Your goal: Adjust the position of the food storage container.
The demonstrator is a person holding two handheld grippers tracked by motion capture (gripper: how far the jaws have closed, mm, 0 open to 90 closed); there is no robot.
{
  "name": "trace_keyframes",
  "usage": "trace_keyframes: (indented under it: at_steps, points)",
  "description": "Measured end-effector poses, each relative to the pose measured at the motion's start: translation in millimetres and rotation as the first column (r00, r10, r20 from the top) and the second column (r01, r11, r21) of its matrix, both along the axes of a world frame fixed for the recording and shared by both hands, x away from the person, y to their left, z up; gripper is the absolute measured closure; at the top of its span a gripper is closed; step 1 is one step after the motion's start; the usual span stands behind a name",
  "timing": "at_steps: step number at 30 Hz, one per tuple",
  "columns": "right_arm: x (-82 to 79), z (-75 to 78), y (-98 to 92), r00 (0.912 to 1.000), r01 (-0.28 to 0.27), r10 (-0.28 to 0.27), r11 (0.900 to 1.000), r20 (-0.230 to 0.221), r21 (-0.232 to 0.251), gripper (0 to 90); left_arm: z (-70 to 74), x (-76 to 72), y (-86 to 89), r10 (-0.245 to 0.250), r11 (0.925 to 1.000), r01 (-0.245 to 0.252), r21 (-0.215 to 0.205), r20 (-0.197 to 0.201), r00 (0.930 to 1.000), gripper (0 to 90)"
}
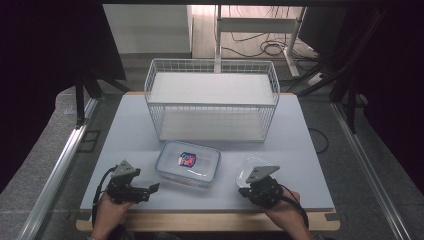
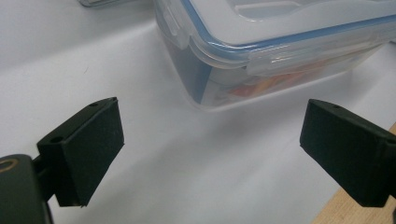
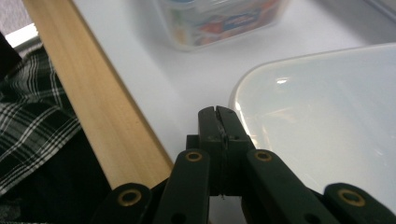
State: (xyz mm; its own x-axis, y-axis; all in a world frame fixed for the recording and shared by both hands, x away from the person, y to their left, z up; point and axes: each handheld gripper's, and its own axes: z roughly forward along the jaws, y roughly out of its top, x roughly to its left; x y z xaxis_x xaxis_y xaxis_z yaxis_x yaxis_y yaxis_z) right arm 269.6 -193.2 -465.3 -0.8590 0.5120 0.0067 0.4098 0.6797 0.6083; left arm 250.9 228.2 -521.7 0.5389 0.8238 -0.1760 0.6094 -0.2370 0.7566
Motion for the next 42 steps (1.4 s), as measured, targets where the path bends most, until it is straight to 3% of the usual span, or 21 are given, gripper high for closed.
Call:
trace_keyframes:
  at_steps: [4, 7, 9, 11, 12, 18, 19, 22, 24, 27, 32, 36, 41, 42]
  points:
    - [2.5, 5.0, -1.7, 0.9999, 0.012, -0.012, 1.0, 0.01, 0.028, 89.4, -0.3, 0.2, -0.7, 0.002, 1.0, -0.002, -0.002, -0.004, 1.0, 6.2]
    - [7.2, 7.7, 4.8, 0.9999, 0.016, -0.016, 0.994, -0.004, 0.109, 88.4, -0.6, 0.9, -1.0, -0.003, 1.0, 0.003, -0.001, -0.004, 1.0, 6.3]
    - [13.1, 9.5, 12.4, 0.9988, 0.028, -0.032, 0.994, 0.036, 0.104, 88.5, -0.3, 1.1, -1.8, -0.002, 1.0, 0.002, 0.003, -0.002, 1.0, 6.3]
    - [17.5, 10.0, 16.5, 0.9984, 0.033, -0.038, 0.994, 0.042, 0.106, 88.6, -0.1, 1.1, -1.9, -0.002, 1.0, 0.002, 0.003, -0.001, 1.0, 6.3]
    - [26.6, 8.7, 24.8, 0.9956, 0.049, -0.056, 0.994, 0.075, 0.093, 88.8, -0.1, 1.1, -1.9, -0.001, 1.0, 0.001, 0.0, 0.001, 1.0, 6.3]
    - [42.5, -7.4, 35.0, 0.994, 0.071, -0.074, 0.997, 0.081, 0.036, 89.6, -0.8, 1.3, -1.3, 0.001, 1.0, -0.001, -0.006, -0.006, 1.0, 6.3]
    - [43.2, -6.2, 32.7, 0.9946, 0.079, -0.081, 0.996, 0.065, 0.031, 89.6, -0.6, 0.9, -1.4, 0.0, 1.0, 0.0, -0.006, -0.005, 1.0, 6.3]
    - [42.2, -4.0, 28.9, 0.9933, 0.086, -0.085, 0.996, 0.077, -0.006, 89.6, -0.2, 0.8, -1.5, 0.0, 1.0, 0.0, -0.005, -0.005, 1.0, 6.3]
    - [40.2, -2.9, 12.9, 0.9937, 0.1, -0.1, 0.995, 0.051, 0.008, 89.6, -0.3, 0.3, -3.1, -0.002, 0.9999, 0.002, 0.01, -0.009, 1.0, 6.3]
    - [37.5, -0.2, -2.7, 0.9901, 0.127, -0.125, 0.991, 0.063, -0.028, 89.6, -0.9, 0.8, -4.8, -0.003, 0.9998, 0.003, 0.018, -0.019, 0.9998, 6.3]
    - [38.7, 1.4, -23.5, 0.9843, 0.17, -0.169, 0.985, 0.051, -0.028, 89.6, -0.4, 0.8, -5.2, -0.006, 0.9999, 0.006, 0.013, -0.016, 0.9999, 6.1]
    - [39.8, 2.8, -40.1, 0.9771, 0.209, -0.207, 0.977, 0.05, -0.041, 89.6, -0.5, 1.0, -5.4, -0.004, 0.9999, 0.004, 0.011, -0.017, 0.9998, 6.2]
    - [47.6, 3.1, -69.8, 0.9571, 0.287, -0.284, 0.957, 0.056, -0.046, 89.6, -0.2, 0.8, -6.2, 0.0, 0.9998, 0.0, 0.02, -0.019, 0.9998, 8.9]
    - [47.6, 3.1, -69.8, 0.9571, 0.287, -0.284, 0.957, 0.056, -0.046, 89.6, -0.2, 0.8, -6.2, 0.0, 0.9998, 0.0, 0.02, -0.019, 0.9998, 10.0]
